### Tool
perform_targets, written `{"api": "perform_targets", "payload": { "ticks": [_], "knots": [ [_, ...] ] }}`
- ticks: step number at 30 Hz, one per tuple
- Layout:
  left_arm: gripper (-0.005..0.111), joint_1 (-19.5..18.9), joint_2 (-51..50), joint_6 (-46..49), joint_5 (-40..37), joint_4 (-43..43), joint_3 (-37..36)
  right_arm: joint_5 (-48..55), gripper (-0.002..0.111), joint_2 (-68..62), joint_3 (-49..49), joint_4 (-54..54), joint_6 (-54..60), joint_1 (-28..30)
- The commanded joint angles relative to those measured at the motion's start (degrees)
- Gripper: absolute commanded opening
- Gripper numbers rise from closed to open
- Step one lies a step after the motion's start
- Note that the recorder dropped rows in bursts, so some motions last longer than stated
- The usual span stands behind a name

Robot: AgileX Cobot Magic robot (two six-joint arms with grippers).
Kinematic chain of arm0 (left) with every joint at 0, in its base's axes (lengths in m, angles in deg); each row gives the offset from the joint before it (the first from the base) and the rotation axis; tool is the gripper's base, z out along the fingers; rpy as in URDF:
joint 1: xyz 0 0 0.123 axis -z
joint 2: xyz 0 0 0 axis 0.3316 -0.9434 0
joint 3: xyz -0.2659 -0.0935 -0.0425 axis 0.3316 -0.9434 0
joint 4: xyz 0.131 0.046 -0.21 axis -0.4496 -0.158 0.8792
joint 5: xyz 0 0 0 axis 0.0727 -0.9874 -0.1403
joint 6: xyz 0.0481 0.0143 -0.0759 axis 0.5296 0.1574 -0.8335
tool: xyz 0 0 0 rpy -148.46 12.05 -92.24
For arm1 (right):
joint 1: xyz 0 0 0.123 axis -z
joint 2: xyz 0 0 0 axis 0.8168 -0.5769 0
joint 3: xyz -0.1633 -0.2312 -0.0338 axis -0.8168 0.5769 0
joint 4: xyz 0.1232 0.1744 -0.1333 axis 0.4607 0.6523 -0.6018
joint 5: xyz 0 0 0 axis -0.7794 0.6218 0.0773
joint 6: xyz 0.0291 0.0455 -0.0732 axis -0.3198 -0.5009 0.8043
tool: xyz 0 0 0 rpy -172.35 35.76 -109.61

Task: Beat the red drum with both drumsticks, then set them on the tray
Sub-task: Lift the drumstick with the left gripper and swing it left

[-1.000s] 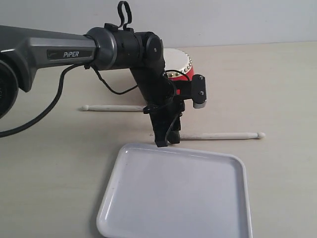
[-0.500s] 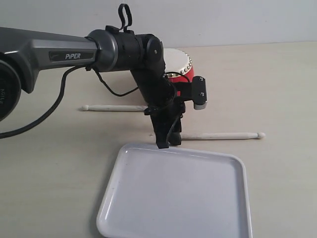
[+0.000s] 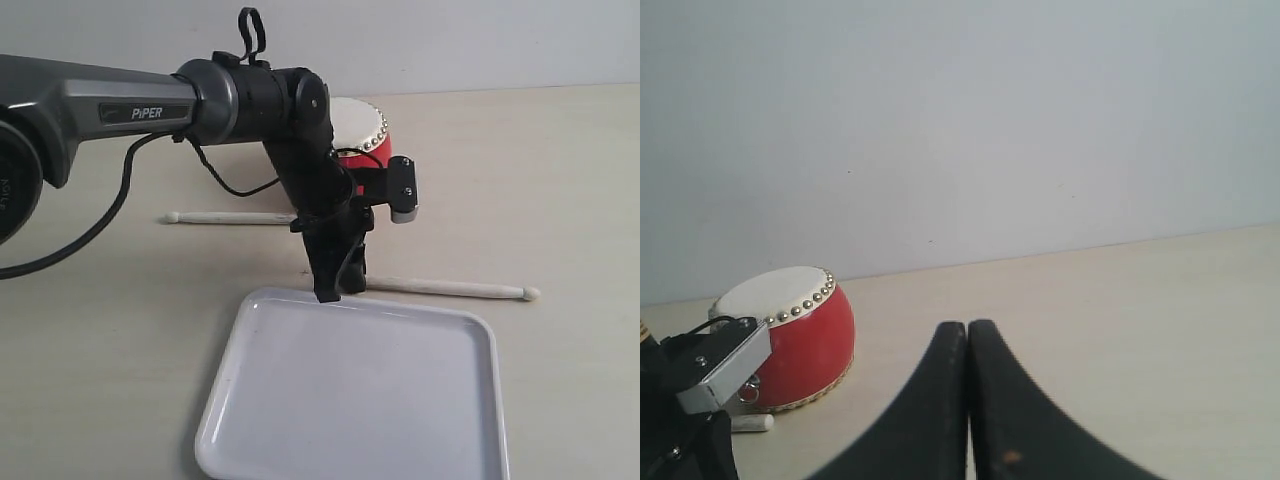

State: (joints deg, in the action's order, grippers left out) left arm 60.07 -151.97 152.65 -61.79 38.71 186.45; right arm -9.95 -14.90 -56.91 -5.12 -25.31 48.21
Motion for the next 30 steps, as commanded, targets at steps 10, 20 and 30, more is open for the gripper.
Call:
{"api": "perform_targets", "payload": {
  "ticks": [10, 20, 30],
  "knots": [
    [0.000, -2.4, 16.1, -15.1, -3.0, 2.6, -4.4, -0.4, 0.000, 0.3, 0.3, -0.4, 0.0, -0.2],
    [0.000, -3.6, 35.7, -14.8, 15.6, 10.7, -35.3, -0.4, 0.000, 0.3, 0.3, -0.4, 0.0, -0.2],
    [0.000, -3.5, 58.2, -15.1, 39.5, 27.7, -59.2, -0.4, 0.000, 0.3, 0.3, -0.4, 0.0, -0.2]
  ]
}}
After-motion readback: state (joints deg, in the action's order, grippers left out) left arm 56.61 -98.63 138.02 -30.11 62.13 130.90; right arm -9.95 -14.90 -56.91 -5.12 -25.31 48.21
